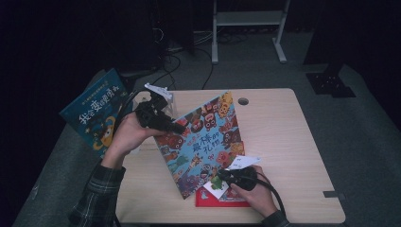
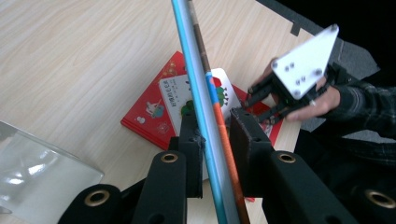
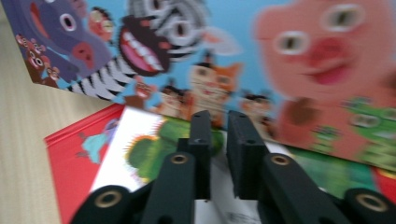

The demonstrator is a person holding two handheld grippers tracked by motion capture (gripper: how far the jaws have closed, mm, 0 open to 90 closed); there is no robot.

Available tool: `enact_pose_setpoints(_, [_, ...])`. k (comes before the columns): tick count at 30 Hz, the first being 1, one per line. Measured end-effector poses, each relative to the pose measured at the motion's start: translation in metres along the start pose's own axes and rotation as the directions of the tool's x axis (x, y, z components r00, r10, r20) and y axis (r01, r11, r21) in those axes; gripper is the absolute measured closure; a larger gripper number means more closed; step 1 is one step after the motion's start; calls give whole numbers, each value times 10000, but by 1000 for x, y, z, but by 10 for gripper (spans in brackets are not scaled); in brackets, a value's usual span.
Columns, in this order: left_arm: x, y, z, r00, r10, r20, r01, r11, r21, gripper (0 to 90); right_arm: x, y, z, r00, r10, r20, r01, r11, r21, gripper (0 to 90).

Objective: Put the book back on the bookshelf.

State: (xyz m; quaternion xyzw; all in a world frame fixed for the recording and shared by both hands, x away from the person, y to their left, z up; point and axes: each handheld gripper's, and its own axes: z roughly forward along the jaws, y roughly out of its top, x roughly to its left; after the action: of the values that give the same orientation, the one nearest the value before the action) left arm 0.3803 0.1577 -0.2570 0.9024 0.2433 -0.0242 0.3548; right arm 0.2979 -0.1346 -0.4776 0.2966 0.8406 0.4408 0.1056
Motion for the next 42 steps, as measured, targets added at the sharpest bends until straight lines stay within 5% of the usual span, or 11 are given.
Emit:
enact_pose_setpoints(4, [-7, 5, -5, 9997, 228, -116, -226, 9995, 207, 774, -21, -6, -20, 9961, 417, 784, -369, 9974, -616, 647])
enact_pose_setpoints(6, [-9, 7, -7, 9993, 335, -149, -331, 9991, 281, 785, -37, -12, -33, 9865, 842, 1403, -711, 9929, -958, 592])
enact_pose_setpoints(8, [-12, 9, -9, 9989, 448, -152, -442, 9983, 379, 797, -55, -20, -46, 9680, 1298, 2146, -1047, 9867, -1242, 528])
enact_pose_setpoints(10, [-17, 11, -10, 9978, 643, -189, -634, 9969, 469, 804, -74, -28, -56, 9387, 1825, 2926, -1467, 9792, -1401, 483])
enact_pose_setpoints(14, [-25, 15, -10, 9953, 924, -304, -905, 9941, 602, 806, -110, -46, -68, 8614, 2596, 4366, -2233, 9655, -1336, 413])
enact_pose_setpoints(18, [-31, 21, -11, 9932, 1088, -411, -1060, 9921, 665, 806, -131, -56, -73, 8073, 2937, 5119, -2753, 9546, -1136, 383])
enact_pose_setpoints(23, [-37, 30, -19, 9920, 1146, -540, -1107, 9914, 698, 807, -148, -63, -72, 7618, 3162, 5654, -3316, 9401, -790, 346])
enact_pose_setpoints(30, [-37, 29, -32, 9918, 1081, -681, -1026, 9916, 792, 807, -154, -65, -70, 7576, 3483, 5521, -3746, 9246, -691, 289])
enact_pose_setpoints(42, [-31, 11, -65, 9926, 630, -1036, -575, 9968, 558, 807, -155, -65, -70, 7526, 3517, 5568, -3806, 9222, -681, 251])
